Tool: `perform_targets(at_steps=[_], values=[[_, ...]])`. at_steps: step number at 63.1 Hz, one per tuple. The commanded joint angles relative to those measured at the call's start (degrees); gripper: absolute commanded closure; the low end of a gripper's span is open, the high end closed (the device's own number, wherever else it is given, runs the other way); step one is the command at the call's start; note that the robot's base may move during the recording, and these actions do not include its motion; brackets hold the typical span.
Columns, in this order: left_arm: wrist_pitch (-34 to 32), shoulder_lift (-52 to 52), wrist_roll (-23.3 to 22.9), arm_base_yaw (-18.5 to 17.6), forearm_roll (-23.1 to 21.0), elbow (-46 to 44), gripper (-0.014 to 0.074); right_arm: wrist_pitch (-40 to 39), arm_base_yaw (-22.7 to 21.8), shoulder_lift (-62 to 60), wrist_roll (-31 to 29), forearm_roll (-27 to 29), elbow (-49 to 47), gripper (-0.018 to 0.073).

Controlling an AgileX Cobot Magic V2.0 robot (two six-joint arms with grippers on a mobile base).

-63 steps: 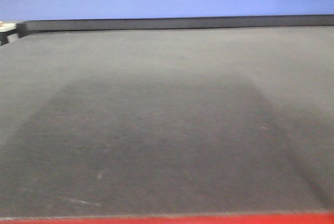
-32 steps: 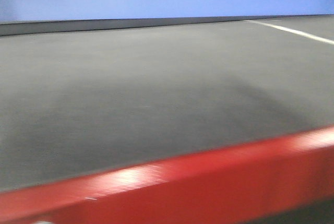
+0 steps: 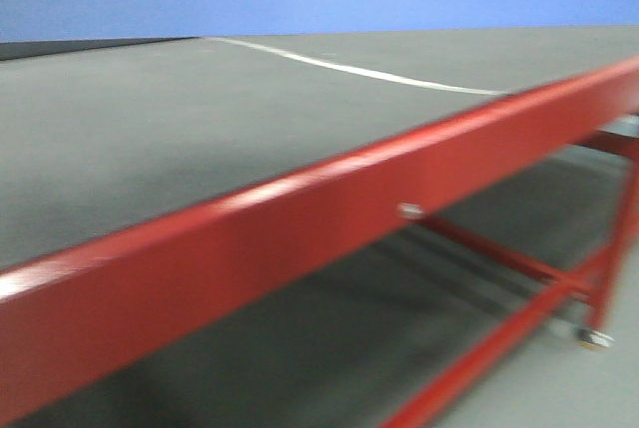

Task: Grab blue tray and place on right shelf
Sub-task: 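Drive the base toward the shelving rack holding the tray level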

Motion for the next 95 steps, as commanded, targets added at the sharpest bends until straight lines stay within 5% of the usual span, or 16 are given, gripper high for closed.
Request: perform_targets(at_steps=[1,95], values=[[1.14,-1.79,2.28,-1.41,-4.99,-1.80,0.0645,0.68,0.59,-1.83,-1.96,1.80,-1.52,0.0538],[1.14,-1.79,2.28,-1.41,-4.99,-1.80,0.0645,0.68,0.59,-1.83,-1.96,1.80,-1.52,0.0538]])
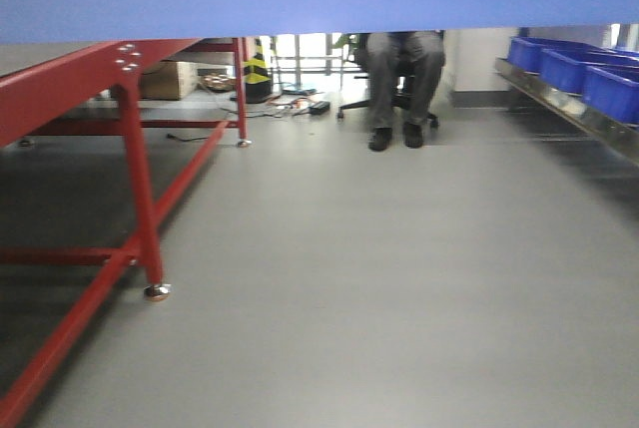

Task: Grab blue tray and place on right shelf
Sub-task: 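Drive the base toward the shelving rack holding the tray level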

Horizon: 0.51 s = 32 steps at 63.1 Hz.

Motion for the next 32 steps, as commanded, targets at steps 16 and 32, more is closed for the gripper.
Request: perform_targets(at_steps=[16,32], values=[[0.94,-1.79,2.28,-1.41,-4.65,-1.80,0.0645,0.68,0.59,-1.83,-1.83,1.91,-1.52,0.0538],[0.94,-1.79,2.28,-1.41,-4.76,-1.80,0.0645,0.68,0.59,-1.83,-1.83,1.91,-1.52,0.0538]])
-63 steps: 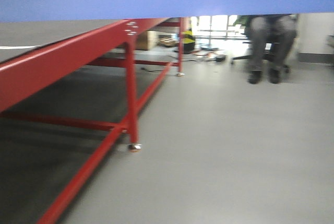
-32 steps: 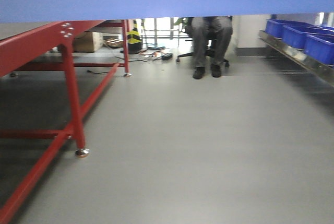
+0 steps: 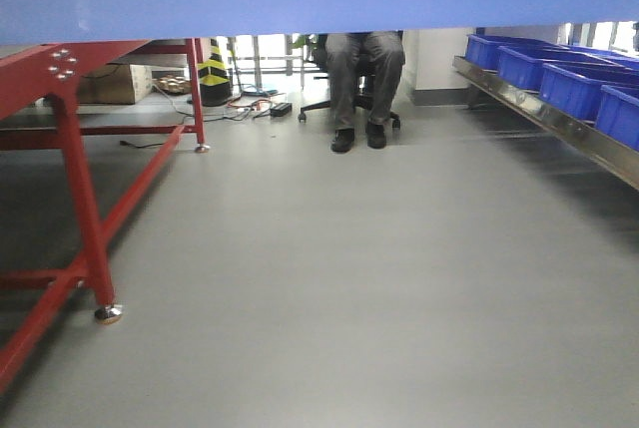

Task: Grab blue tray and place on right shelf
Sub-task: 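Drive the base toward the shelving rack holding the tray level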

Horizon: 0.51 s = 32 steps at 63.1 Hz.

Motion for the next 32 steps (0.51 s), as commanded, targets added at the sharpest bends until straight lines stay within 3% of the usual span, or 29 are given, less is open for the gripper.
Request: perform_targets(at_steps=[1,32], values=[[0.83,-1.79,2.28,-1.41,-4.64,-1.80,0.0645,0.68,0.59,-1.73,-1.74,2.01,-1.52,0.0538],[0.83,-1.79,2.28,-1.41,-5.90,-1.80,0.0645,0.68,0.59,-1.73,-1.74,2.01,-1.52,0.0538]])
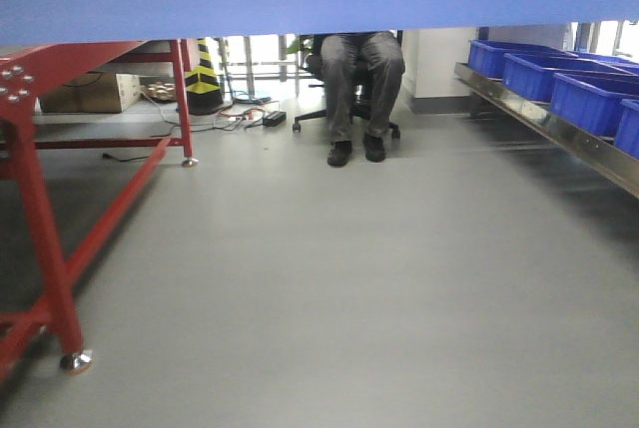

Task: Grab blue tray and place on right shelf
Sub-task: 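Drive the base toward the shelving rack holding the tray level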

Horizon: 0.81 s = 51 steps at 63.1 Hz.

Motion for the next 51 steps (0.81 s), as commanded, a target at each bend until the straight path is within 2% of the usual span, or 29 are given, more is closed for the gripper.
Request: perform_targets(at_steps=[1,51], values=[[0.62,-1.79,2.28,-1.41,-5.40,-1.80,0.0645,0.68,0.59,-1.64,-1.74,2.13,-1.52,0.0538],[0.62,-1.79,2.28,-1.41,-5.49,-1.80,0.0645,0.68,0.53,-1.64,-1.74,2.13,-1.52,0.0538]])
